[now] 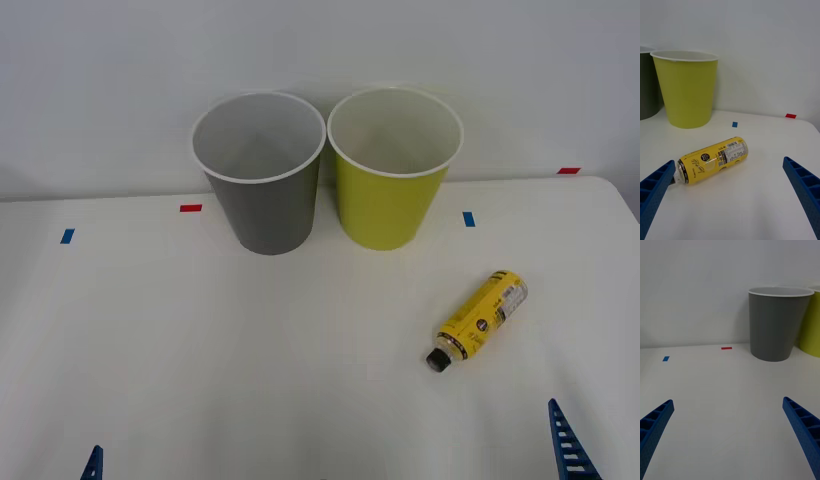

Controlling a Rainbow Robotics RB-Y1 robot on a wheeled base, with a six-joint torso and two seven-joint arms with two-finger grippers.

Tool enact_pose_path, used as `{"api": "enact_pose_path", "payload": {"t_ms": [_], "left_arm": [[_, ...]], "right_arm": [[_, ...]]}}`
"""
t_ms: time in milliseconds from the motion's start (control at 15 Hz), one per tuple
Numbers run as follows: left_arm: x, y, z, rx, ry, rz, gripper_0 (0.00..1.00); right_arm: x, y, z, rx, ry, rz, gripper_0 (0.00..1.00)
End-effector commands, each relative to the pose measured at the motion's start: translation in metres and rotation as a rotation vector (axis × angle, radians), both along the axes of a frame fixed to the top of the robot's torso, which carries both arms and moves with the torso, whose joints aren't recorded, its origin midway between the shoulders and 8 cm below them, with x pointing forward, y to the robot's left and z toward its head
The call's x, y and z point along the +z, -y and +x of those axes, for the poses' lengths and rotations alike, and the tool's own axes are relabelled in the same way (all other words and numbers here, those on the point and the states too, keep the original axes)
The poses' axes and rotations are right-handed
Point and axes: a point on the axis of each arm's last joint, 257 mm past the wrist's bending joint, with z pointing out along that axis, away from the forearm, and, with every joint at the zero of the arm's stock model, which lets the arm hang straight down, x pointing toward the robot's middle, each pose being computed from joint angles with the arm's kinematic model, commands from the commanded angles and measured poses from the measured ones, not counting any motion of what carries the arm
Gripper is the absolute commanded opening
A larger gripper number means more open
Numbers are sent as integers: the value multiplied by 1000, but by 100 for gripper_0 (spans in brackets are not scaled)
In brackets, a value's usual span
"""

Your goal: Put cans in the gray bin and PET bottles in the light green bin.

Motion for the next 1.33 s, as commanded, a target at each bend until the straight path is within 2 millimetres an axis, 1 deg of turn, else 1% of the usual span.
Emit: {"api": "enact_pose_path", "payload": {"t_ms": [67,1333], "left_arm": [[0,0,0,0,0,0,100],[0,0,0,0,0,0,100]], "right_arm": [[0,0,0,0,0,0,100],[0,0,0,0,0,0,100]]}}
